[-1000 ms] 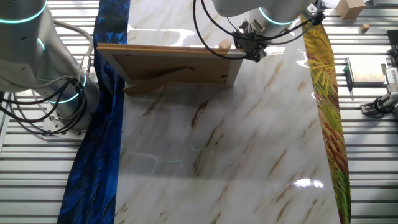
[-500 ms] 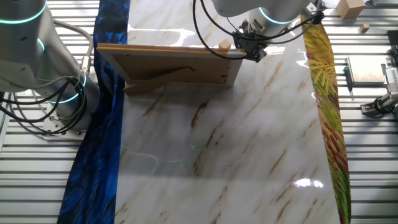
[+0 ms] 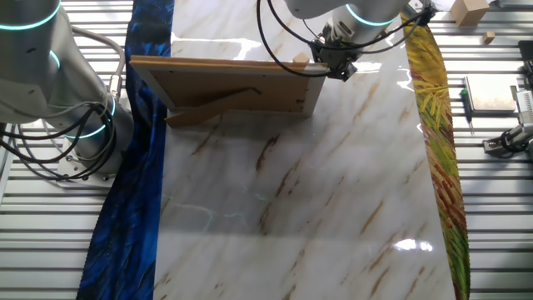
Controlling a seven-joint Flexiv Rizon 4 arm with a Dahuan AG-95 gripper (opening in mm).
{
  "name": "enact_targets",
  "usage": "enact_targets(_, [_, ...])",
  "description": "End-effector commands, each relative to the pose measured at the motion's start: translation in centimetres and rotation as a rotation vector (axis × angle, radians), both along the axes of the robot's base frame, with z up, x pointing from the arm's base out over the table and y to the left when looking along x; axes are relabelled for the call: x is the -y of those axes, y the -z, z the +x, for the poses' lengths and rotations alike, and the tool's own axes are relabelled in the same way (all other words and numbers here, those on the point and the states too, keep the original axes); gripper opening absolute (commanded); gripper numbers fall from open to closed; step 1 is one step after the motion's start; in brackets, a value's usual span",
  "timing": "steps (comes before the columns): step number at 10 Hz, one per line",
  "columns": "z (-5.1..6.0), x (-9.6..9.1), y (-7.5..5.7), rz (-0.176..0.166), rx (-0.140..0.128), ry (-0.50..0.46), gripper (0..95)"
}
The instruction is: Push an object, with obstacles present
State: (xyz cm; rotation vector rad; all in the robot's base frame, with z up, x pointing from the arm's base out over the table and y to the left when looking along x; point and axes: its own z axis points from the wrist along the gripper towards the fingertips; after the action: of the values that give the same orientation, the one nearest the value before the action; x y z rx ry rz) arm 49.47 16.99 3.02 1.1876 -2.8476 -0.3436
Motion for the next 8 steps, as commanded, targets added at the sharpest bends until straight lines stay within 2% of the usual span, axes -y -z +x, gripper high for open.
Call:
enact_targets(1, [-0.03, -0.01, 0.01, 0.005, 0.003, -0.003, 0.0])
enact_targets(8, [-0.06, -0.04, -0.04, -0.023, 0.007, -0.033, 0.0])
